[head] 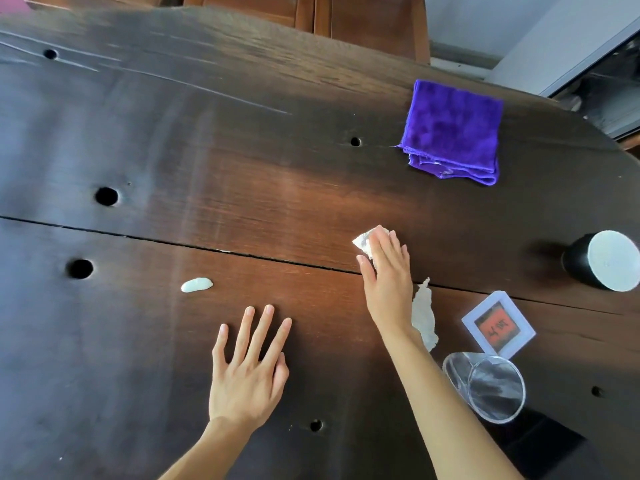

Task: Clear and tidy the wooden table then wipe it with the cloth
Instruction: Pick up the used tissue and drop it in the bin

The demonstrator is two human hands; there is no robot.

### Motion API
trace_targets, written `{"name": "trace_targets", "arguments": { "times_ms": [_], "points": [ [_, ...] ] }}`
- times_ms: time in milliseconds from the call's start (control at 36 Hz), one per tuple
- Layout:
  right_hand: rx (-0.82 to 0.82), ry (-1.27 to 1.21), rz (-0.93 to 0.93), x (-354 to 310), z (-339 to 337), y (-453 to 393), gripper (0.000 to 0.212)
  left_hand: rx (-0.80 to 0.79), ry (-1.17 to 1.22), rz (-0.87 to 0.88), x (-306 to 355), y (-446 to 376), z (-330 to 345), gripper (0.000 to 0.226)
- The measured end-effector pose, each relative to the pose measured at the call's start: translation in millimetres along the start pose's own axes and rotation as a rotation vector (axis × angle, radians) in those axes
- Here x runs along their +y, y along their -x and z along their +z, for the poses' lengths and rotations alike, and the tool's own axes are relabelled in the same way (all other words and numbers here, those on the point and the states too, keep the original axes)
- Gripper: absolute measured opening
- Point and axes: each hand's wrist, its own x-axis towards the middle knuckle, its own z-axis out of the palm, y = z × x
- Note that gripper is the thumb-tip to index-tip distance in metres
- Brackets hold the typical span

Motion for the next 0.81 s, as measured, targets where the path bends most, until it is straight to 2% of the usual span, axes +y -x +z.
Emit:
{"name": "trace_targets", "arguments": {
  "times_ms": [250,361,500,639,806],
  "points": [
    [0.052,-0.048,-0.108,-2.8,-18.8,-8.9,0.027,-0.001,0.002,-0.004,-0.1,0.1,-0.6,0.061],
    [0.137,-0.157,0.078,-3.6,-42.5,-6.4,0.029,-0.003,0.006,-0.003,-0.1,-0.3,-0.4,0.062],
    [0.264,-0.152,0.337,1.0,-82.3,23.0,0.034,-0.006,0.011,-0.004,0.2,0.1,-1.5,0.062],
    [0.214,-0.008,0.348,1.5,-88.7,63.7,0.036,-0.019,0.009,-0.005,0.4,0.0,-2.0,0.061],
    [0.184,0.006,0.399,0.8,-56.2,91.6,0.044,-0.01,0.006,-0.008,1.1,-0.1,-2.8,0.062]
  ]
}}
